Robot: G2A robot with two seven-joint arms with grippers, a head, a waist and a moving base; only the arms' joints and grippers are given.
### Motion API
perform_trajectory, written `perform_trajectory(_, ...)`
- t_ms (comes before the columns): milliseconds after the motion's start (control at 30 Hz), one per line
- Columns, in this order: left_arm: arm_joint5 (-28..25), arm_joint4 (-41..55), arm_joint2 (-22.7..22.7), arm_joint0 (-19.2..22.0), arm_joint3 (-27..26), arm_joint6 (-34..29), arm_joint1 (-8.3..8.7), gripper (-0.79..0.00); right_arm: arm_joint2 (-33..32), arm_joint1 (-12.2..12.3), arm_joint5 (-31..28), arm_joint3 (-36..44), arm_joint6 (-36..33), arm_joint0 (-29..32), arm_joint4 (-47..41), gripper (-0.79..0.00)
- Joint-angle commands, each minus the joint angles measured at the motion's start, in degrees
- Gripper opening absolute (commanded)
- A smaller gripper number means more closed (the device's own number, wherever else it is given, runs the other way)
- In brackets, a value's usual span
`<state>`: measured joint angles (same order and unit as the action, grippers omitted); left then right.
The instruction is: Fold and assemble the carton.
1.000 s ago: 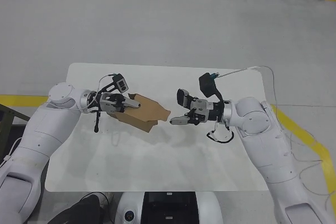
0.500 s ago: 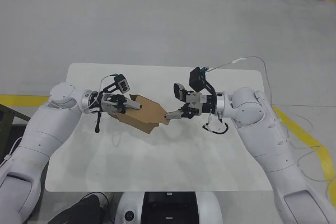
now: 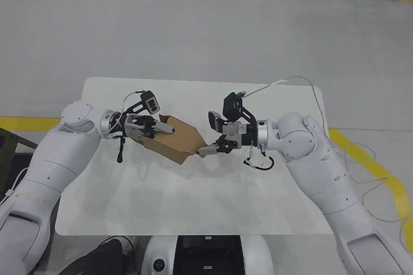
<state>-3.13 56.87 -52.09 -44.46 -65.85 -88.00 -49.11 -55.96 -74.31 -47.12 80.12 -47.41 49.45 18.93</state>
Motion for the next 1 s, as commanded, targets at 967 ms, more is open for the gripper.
perform_trajectory(967,-0.18,0.72,-0.08,-0.57,-0.72,0.0,0.69,-0.785,3.57,0.02,0.18,-5.23,7.07,-1.96,-0.41,0.0)
